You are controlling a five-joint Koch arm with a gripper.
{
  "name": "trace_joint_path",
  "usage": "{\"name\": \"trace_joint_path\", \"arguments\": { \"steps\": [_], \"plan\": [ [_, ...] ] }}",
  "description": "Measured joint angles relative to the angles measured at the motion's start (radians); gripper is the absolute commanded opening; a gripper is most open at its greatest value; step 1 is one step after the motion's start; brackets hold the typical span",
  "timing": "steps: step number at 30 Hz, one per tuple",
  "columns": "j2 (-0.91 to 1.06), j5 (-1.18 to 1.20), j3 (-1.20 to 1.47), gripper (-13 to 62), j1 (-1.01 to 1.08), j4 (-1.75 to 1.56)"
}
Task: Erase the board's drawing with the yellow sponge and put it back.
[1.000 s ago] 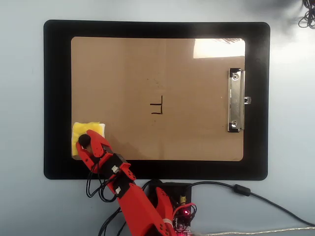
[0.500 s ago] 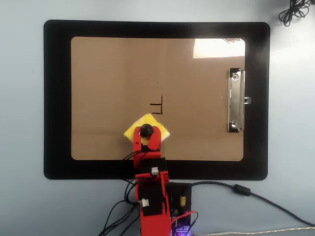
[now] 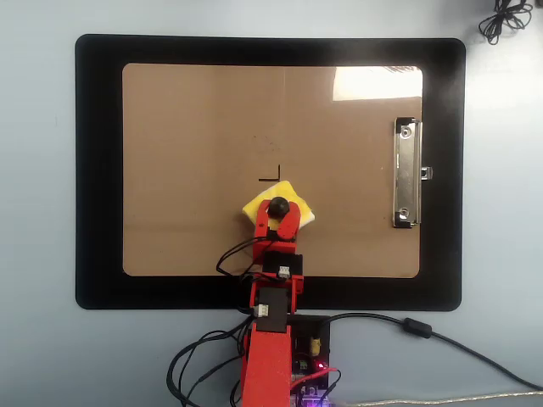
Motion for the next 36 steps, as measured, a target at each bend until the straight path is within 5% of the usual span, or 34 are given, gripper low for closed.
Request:
{"name": "trace_joint_path", "arguments": {
  "steps": [8, 18, 30, 36],
  "plan": [
    [0.017, 0.003, 0.152, -8.2, -0.035, -0.216],
    [-0.532, -0.003, -0.120, -8.2, -0.046, -0.635],
    [-0.078, 0.003, 0.325, -8.2, -0.127, -0.621],
    [-0.362, -0.006, 0.055, -8.2, -0.126, -0.630]
  ]
}}
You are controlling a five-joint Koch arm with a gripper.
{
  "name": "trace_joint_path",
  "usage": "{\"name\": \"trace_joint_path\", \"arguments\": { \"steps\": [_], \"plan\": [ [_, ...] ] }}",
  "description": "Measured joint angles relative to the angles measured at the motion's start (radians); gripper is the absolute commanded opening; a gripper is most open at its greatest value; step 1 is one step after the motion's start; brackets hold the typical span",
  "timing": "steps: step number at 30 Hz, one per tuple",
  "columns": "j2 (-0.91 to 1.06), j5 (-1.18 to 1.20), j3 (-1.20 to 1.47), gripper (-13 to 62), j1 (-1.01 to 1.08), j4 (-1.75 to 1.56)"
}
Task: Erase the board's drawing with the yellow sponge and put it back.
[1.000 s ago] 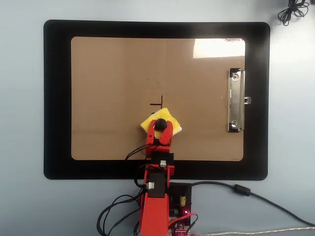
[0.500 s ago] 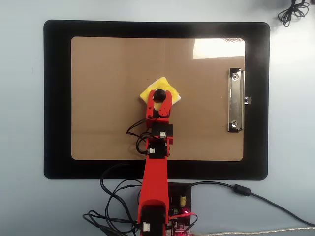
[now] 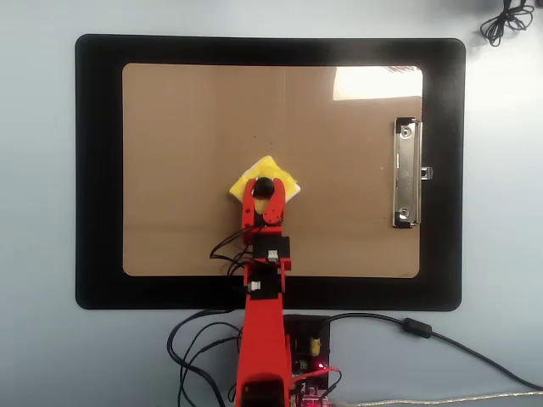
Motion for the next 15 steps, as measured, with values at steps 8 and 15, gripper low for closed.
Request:
{"name": "trace_joint_path", "arguments": {
  "steps": [8, 15],
  "plan": [
    [-0.092, -0.002, 0.002, -8.2, 0.003, -0.092],
    [0.430, 0.000, 0.456, -8.2, -0.015, -0.060]
  ]
}}
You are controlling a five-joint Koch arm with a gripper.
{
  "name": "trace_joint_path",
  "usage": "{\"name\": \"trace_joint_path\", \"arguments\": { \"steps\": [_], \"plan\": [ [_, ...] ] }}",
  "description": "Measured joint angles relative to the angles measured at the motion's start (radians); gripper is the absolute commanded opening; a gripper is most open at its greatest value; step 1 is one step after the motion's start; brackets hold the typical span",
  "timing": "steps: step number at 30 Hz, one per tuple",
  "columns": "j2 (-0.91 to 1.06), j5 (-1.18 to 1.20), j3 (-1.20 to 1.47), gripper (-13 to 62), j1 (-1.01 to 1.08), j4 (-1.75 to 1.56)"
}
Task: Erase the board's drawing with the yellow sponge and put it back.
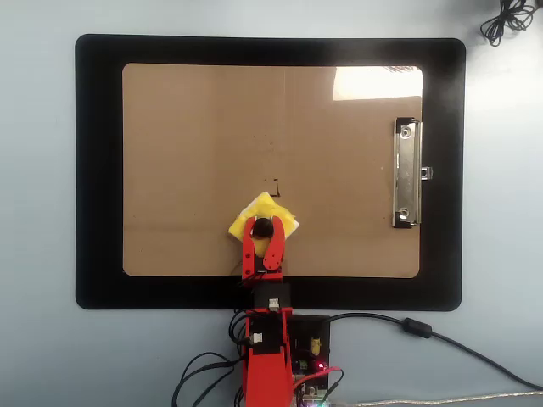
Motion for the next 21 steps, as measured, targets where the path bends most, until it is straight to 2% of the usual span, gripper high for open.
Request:
{"name": "trace_joint_path", "arguments": {
  "steps": [4, 12, 15, 21],
  "plan": [
    [0.000, 0.005, -0.031, -8.2, 0.014, 0.018],
    [-0.451, 0.002, -0.439, -8.2, 0.064, 0.000],
    [-0.407, 0.002, -0.368, -8.2, 0.107, -0.003],
    [0.015, 0.006, 0.006, -8.2, 0.143, 0.017]
  ]
}}
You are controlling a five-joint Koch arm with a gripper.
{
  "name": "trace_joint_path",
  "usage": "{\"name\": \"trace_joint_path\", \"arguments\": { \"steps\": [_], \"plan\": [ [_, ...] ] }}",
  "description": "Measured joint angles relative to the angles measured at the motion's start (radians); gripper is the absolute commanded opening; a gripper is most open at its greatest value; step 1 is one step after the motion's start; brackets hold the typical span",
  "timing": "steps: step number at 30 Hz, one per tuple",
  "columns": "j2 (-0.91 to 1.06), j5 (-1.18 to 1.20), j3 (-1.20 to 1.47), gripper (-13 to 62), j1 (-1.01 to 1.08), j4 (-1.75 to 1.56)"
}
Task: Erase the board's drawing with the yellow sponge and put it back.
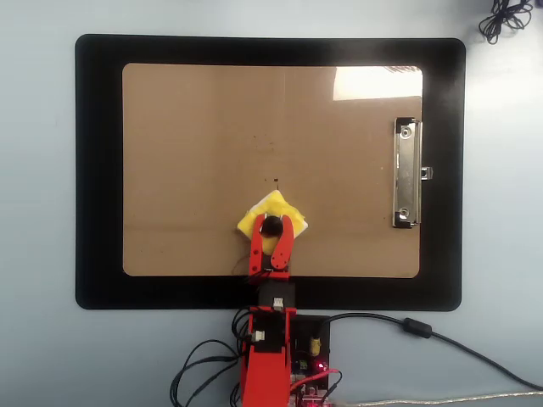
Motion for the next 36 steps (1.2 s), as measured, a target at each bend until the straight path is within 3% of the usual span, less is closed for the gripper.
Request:
{"name": "trace_joint_path", "arguments": {
  "steps": [5, 11, 14, 17, 21, 24, 27, 36],
  "plan": [
    [0.002, 0.003, -0.017, -8.2, -0.003, 0.002],
    [-0.414, 0.000, -0.400, -8.2, 0.003, -0.012],
    [-0.497, 0.000, -0.426, -8.2, 0.020, -0.069],
    [-0.451, 0.000, -0.302, -8.2, 0.038, -0.152],
    [-0.175, 0.000, 0.018, -8.2, 0.040, -0.213],
    [-0.043, 0.005, 0.081, -8.2, 0.029, -0.193],
    [-0.048, 0.005, 0.054, -8.2, 0.031, -0.169],
    [-0.658, 0.000, -0.489, -8.2, 0.031, -0.235]
  ]
}}
